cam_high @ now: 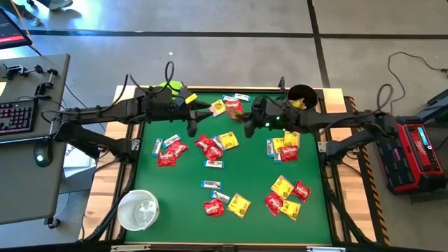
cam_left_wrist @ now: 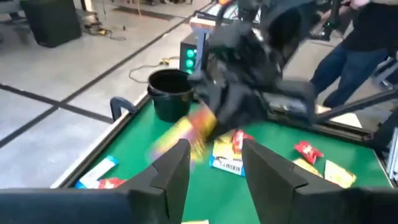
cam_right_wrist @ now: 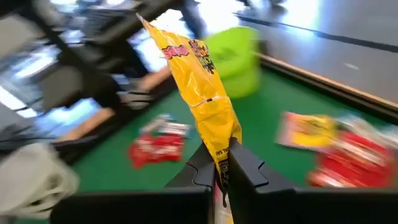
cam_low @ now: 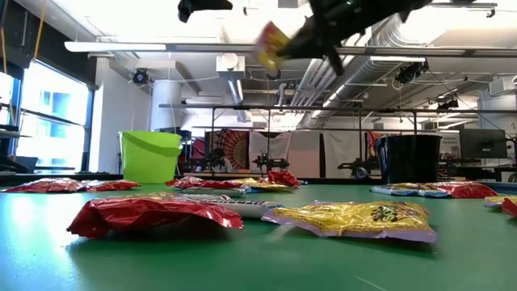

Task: Sort candy by brand, put in halloween buckets
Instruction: Put the yellow candy into the black bucket

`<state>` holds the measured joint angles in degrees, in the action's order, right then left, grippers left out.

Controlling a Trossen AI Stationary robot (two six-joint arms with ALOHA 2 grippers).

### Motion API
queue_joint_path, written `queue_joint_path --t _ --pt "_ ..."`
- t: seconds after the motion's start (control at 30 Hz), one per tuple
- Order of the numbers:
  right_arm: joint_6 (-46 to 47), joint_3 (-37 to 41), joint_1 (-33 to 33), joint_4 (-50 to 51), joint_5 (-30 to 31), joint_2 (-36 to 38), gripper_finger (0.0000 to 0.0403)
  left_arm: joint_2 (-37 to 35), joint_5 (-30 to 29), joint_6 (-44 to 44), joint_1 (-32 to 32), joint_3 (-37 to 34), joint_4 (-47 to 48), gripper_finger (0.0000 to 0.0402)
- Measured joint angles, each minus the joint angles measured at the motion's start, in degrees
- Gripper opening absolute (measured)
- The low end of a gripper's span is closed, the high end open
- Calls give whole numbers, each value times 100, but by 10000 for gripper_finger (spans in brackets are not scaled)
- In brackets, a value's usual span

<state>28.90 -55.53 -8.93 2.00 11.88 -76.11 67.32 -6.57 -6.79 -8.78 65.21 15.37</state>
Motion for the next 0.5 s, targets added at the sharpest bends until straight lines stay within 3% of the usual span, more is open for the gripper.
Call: queue_joint_path --t 0.3,0.5 --pt "1811 0 -1035 3479 1901 1013 5 9 96 -323 33 -457 4 150" --pt "2018 0 -1820 4394 2105 1170 5 6 96 -319 31 -463 -171 150"
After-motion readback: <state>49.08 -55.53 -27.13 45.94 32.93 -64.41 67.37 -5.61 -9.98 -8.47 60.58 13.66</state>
